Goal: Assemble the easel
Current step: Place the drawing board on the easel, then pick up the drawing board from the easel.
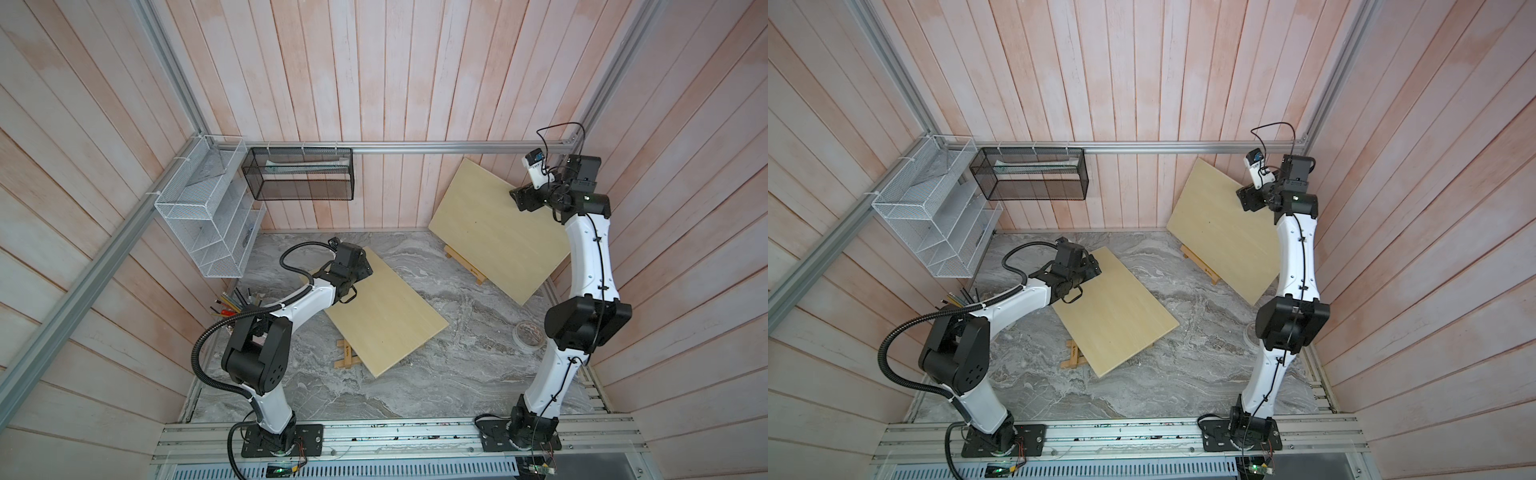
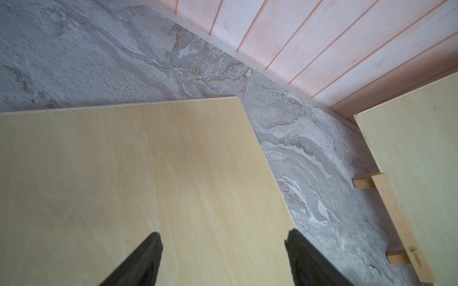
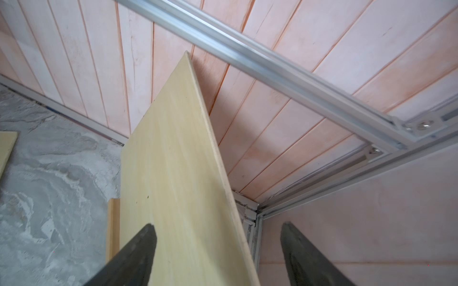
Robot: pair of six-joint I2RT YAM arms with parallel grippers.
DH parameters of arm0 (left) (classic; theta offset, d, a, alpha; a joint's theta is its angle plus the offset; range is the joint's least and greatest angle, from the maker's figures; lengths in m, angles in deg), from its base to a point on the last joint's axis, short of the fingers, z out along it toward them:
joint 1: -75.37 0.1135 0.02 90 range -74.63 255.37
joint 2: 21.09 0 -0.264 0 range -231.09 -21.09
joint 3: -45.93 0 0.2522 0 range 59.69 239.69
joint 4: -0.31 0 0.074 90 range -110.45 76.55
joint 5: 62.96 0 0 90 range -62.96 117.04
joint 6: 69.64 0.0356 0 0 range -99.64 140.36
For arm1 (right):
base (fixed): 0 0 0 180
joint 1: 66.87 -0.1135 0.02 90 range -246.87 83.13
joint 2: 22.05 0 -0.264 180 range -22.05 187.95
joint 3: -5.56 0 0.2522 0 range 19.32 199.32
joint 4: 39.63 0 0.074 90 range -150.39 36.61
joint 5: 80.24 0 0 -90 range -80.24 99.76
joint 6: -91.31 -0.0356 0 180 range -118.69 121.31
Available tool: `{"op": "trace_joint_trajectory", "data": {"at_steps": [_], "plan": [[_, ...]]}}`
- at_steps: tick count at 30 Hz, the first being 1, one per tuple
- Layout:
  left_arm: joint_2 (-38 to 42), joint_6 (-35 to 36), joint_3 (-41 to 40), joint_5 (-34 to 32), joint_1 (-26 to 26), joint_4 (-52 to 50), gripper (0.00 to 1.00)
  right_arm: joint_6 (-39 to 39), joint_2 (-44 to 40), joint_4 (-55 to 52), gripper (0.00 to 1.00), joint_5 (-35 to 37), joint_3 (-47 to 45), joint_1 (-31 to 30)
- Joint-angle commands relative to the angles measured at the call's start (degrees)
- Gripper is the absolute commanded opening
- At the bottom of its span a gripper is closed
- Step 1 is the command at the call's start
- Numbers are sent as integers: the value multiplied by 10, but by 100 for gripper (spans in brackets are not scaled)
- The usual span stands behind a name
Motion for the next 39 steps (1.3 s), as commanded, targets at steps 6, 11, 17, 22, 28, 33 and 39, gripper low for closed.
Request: {"op": "trace_joint_trajectory", "data": {"at_steps": [6, 11, 17, 22, 28, 33, 39], "plan": [[64, -31, -41, -12, 33, -55, 82, -167, -165, 158, 81, 67, -137, -42], [127, -25, -87, -8, 56, -114, 85, -259, -295, 311, 81, 76, -426, -164], [196, 15, -167, 103, 98, -147, 97, -466, -315, 428, 79, 2, -649, -283], [216, 41, -248, 246, 148, -115, 100, -612, -263, 518, 76, -83, -755, -299], [182, 42, -301, 337, 150, -19, 99, -604, -161, 509, 73, -110, -756, -295], [174, 57, -303, 352, 146, 13, 95, -588, -100, 494, 72, -169, -741, -293], [151, 64, -287, 354, 142, 19, 92, -537, -27, 417, 71, -200, -685, -287]]}}
